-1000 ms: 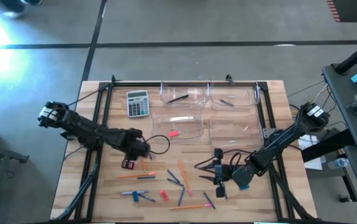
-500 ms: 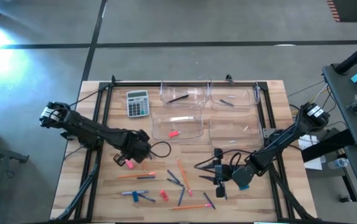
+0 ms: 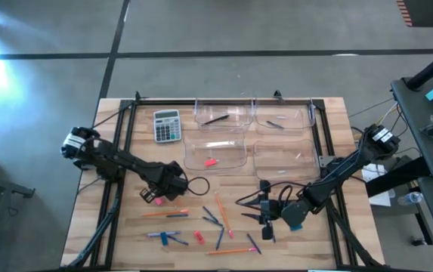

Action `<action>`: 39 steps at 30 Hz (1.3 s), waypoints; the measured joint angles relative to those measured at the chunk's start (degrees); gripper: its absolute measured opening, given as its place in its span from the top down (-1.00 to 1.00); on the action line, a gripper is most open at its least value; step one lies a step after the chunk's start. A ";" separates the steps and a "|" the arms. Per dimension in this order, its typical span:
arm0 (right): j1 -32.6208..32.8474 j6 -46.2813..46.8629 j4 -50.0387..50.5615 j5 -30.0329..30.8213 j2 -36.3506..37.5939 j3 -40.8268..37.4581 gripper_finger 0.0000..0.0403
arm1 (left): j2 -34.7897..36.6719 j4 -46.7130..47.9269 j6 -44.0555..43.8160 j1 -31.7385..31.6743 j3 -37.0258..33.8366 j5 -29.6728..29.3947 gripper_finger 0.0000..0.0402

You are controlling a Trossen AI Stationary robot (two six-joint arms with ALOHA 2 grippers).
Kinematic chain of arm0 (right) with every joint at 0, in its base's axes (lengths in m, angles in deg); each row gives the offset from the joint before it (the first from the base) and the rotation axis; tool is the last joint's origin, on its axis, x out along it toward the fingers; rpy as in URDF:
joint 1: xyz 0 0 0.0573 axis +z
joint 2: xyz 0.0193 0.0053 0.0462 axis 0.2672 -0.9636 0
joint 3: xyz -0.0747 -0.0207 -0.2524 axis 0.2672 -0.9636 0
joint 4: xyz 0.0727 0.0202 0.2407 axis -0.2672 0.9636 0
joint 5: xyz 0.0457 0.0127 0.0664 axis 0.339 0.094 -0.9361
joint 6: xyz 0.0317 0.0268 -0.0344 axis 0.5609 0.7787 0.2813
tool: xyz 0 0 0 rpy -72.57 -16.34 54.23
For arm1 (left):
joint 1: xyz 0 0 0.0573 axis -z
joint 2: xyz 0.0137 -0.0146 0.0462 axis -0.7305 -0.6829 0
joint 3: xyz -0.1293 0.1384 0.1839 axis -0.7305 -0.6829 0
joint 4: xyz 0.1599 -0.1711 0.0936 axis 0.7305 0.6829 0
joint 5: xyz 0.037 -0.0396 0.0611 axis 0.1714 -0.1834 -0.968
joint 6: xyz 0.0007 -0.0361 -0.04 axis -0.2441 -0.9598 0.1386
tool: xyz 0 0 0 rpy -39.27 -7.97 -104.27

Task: Sort crayons/erasers/pens/pencils in bins
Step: Put the black pen into the top left transparent bin

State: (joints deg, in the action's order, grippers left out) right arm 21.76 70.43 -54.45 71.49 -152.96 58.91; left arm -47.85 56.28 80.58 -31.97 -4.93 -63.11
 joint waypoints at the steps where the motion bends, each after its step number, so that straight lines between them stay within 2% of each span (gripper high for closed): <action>1: 0.00 0.00 0.04 0.00 0.00 0.00 0.39 | -0.35 -0.09 0.00 0.00 -0.05 0.07 0.37; 5: 0.00 0.39 0.24 0.00 0.00 0.00 0.39 | -0.96 -0.45 -0.06 -0.02 -0.62 1.29 0.48; 11: 0.00 1.14 0.28 0.00 0.00 0.00 0.39 | 0.04 0.80 -0.25 0.00 -0.07 1.71 0.91; 14: 0.00 1.70 0.26 0.00 0.00 0.00 0.39 | 1.63 7.43 -1.74 0.02 1.98 -0.21 0.93; 20: -0.01 1.11 0.28 0.00 0.02 -0.01 0.39 | 11.30 16.46 -9.58 0.15 9.44 -5.65 0.92; 24: -0.13 -1.53 -2.57 0.02 0.02 -0.04 0.39 | 18.95 13.77 -18.44 0.07 13.74 -14.12 0.92; 28: -0.15 -7.26 -6.46 0.02 0.02 -0.04 0.39 | 25.60 3.26 -20.66 -0.02 15.29 -20.33 0.95; 33: -0.15 -14.11 -7.74 0.04 0.11 0.89 0.39 | 30.00 -7.08 -12.77 -1.18 15.68 -18.37 0.96; 39: -0.17 -22.25 -7.78 -0.29 0.54 4.19 0.39 | 28.27 -11.41 -6.55 -6.87 19.84 -16.84 0.96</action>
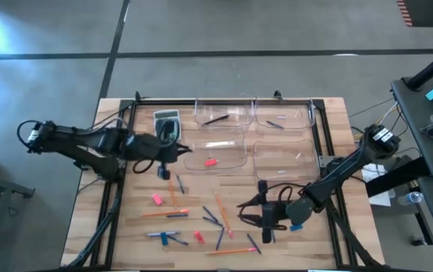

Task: Sort crayons/erasers/pens/pencils in bins
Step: Put the black pen into the top left transparent bin

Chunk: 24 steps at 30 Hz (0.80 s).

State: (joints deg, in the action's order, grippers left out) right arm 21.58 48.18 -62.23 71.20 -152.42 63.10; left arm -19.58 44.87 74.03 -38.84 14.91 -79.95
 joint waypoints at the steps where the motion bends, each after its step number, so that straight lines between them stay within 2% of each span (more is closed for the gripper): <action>1: -0.01 -0.45 0.78 -1.09 0.32 0.52 0.39 | -1.10 0.10 0.73 -1.50 0.92 1.34 0.96; 5: -0.38 -1.41 7.75 -8.70 2.93 2.79 0.39 | -6.65 0.29 4.17 -8.78 5.43 8.89 0.96; 8: -0.97 -1.72 12.75 -8.82 5.85 3.08 0.39 | -11.58 0.18 6.66 -14.95 8.94 13.59 0.96; 14: -3.78 -3.98 13.88 -8.71 12.76 -1.86 0.39 | -22.31 -0.44 10.96 -26.39 15.01 23.02 0.96; 18: -7.44 -5.98 13.90 -8.75 17.21 -4.91 0.40 | -28.91 -1.40 16.04 -32.07 18.00 24.69 0.96; 24: -15.10 -7.44 14.11 -9.49 21.70 -8.11 0.42 | -36.28 -9.11 21.24 -38.18 19.80 27.78 0.96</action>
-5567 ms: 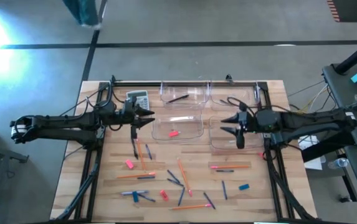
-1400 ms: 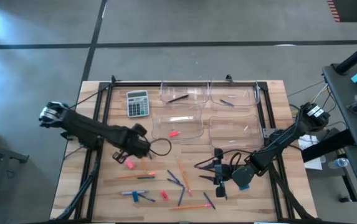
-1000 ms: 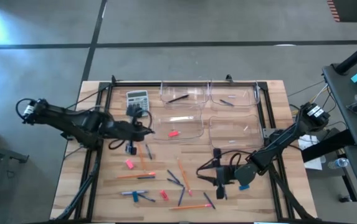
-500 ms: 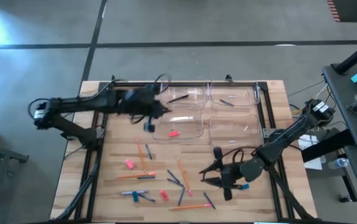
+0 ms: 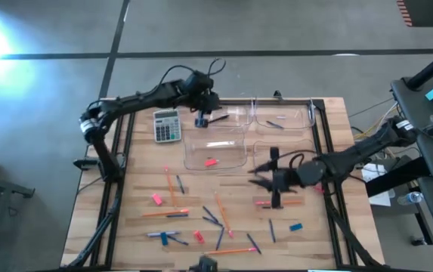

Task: Sort crayons/erasers/pens/pencils in bins
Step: Put the black pen into the top left transparent bin, then put the blue crayon into the top right transparent bin

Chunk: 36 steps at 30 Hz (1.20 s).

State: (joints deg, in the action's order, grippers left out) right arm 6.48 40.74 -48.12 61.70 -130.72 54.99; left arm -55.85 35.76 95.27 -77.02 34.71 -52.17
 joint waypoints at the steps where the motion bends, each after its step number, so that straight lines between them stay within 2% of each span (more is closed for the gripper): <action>1: -1.45 0.02 -0.02 -0.73 0.53 -0.43 0.43 | -0.96 -1.19 0.47 -0.86 0.27 0.28 0.96; 8: -10.75 0.92 0.13 -5.96 1.00 -1.86 0.42 | -7.73 -1.74 2.11 -4.48 2.27 2.73 0.96; 11: -13.19 1.82 -0.03 -7.65 0.29 -1.94 0.41 | -9.17 -1.84 3.10 -4.59 2.24 2.94 0.89; 17: -14.47 2.84 0.18 -8.97 -1.39 -1.94 0.44 | -10.40 -1.79 4.66 -4.44 1.79 2.89 0.71; 20: -14.42 3.46 0.26 -8.97 -2.06 -1.95 0.43 | -10.38 -2.20 0.05 -4.35 2.45 -0.21 0.64; 23: -14.49 3.90 1.00 -8.93 -2.35 -2.01 0.44 | -9.48 -2.12 -0.87 -4.36 2.94 -1.48 0.50; 30: -14.38 9.40 3.45 -8.80 -2.22 -2.16 0.46 | -2.03 0.62 -1.59 -3.67 2.97 -1.68 0.12; 34: -14.13 13.41 4.11 -8.78 -2.22 -2.80 0.47 | 7.55 1.91 -7.70 -2.72 1.70 -1.03 0.10; 36: -13.69 15.04 4.16 -8.77 -2.22 -3.44 0.48 | 13.68 1.64 -11.04 -1.89 -0.01 1.95 0.14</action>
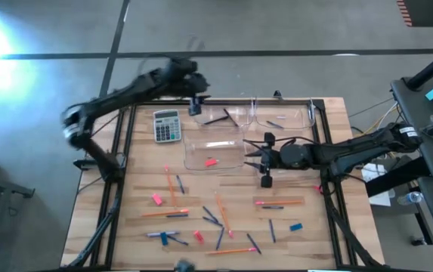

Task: Sort crayons/erasers/pens/pencils in bins
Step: Put the blue crayon into the top right transparent bin

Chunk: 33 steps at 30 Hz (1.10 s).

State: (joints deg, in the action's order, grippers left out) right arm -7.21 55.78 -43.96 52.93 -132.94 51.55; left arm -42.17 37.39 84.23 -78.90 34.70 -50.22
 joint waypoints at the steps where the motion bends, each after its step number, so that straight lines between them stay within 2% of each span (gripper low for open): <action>1: 0.42 0.67 0.07 0.00 0.00 -0.29 0.48 | 3.24 -0.13 -2.02 0.54 -1.42 2.75 0.17; 4: 1.77 3.35 -0.08 -0.01 -0.02 -0.95 0.48 | 12.49 -7.09 -10.53 3.00 -8.99 12.34 0.26; 6: 2.48 6.07 -0.10 -0.04 -0.07 -1.13 0.48 | 18.20 -15.52 -17.92 5.85 -17.22 15.20 0.33; 8: 3.28 8.45 -0.06 0.00 -0.09 -1.23 0.48 | 23.14 -26.36 -22.64 9.68 -26.66 15.09 0.39; 13: 5.98 12.18 -0.30 0.40 -0.43 -1.48 0.49 | 31.81 -53.10 -27.72 17.77 -47.59 14.47 0.51; 19: 11.28 16.27 -3.37 0.32 -4.72 -1.60 0.48 | 34.91 -75.96 -36.69 22.95 -65.22 12.19 0.60; 22: 14.68 16.07 -7.44 -0.21 -9.19 -1.60 0.48 | 33.81 -82.40 -38.35 25.04 -70.19 7.63 0.63; 25: 16.79 16.95 -10.45 -0.24 -13.56 -1.19 0.48 | 32.15 -83.38 -38.50 26.57 -72.51 5.28 0.65; 33: 17.69 22.13 -11.12 0.37 -22.78 4.04 0.48 | 28.12 -84.57 -42.90 28.80 -72.32 4.79 0.65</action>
State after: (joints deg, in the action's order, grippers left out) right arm 10.48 77.92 -55.08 53.31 -155.71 55.59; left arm -14.04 -47.18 41.33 -50.11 -37.62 -45.43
